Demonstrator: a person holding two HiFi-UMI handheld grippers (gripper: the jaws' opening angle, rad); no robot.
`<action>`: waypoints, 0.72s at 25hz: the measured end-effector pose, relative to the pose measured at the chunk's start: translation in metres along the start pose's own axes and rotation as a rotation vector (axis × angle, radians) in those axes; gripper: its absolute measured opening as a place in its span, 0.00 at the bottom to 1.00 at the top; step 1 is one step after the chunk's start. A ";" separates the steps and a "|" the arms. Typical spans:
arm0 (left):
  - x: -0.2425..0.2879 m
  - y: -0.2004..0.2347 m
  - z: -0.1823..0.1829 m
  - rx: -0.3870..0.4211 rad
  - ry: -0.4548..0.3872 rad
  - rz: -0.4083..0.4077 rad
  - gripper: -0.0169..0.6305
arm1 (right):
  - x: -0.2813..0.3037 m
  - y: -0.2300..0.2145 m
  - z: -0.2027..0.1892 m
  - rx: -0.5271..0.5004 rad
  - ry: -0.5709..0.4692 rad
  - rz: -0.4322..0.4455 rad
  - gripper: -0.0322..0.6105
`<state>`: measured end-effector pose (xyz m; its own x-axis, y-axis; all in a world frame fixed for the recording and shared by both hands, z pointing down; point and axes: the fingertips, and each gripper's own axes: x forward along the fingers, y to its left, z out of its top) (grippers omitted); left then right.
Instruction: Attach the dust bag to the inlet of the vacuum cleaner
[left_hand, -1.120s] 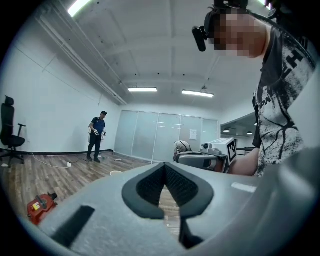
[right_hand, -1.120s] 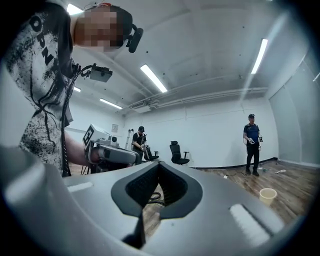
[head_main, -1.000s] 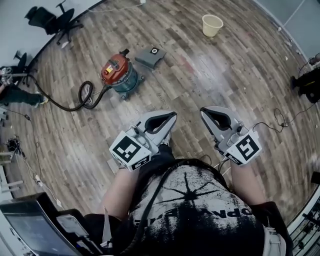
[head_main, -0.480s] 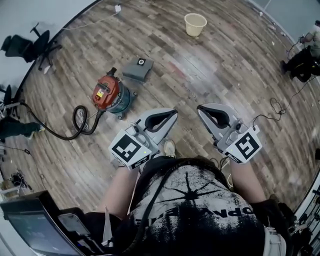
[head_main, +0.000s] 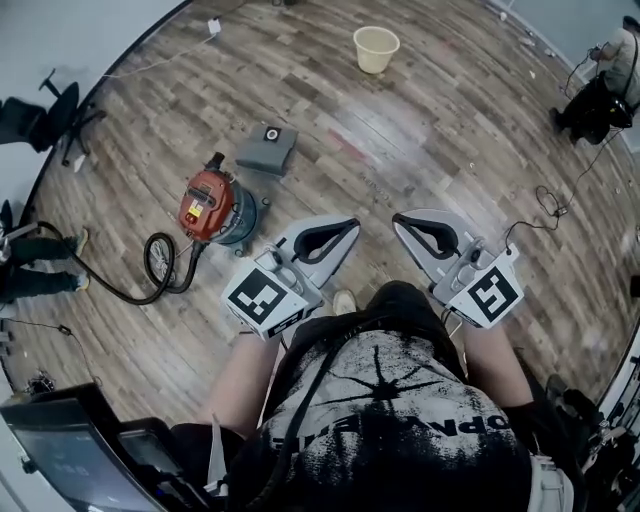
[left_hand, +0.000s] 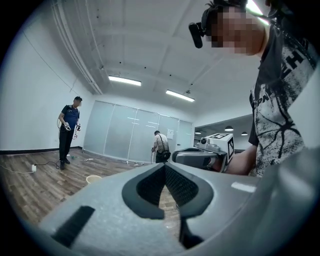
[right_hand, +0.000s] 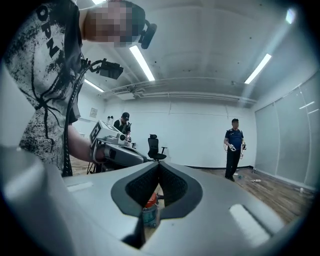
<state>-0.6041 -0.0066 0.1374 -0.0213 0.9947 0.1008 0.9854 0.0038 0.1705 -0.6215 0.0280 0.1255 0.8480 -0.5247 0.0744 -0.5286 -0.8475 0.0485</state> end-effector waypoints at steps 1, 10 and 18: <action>0.002 0.002 -0.001 -0.002 0.005 -0.009 0.03 | -0.001 -0.004 -0.001 0.006 0.003 -0.008 0.06; 0.019 0.034 0.001 -0.006 -0.002 -0.022 0.03 | 0.014 -0.038 -0.007 0.016 0.018 -0.025 0.06; 0.052 0.078 0.010 -0.007 0.019 0.018 0.03 | 0.044 -0.091 0.001 -0.004 -0.014 0.023 0.06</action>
<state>-0.5262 0.0469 0.1467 -0.0067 0.9925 0.1223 0.9844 -0.0149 0.1753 -0.5360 0.0818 0.1236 0.8359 -0.5454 0.0615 -0.5484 -0.8347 0.0512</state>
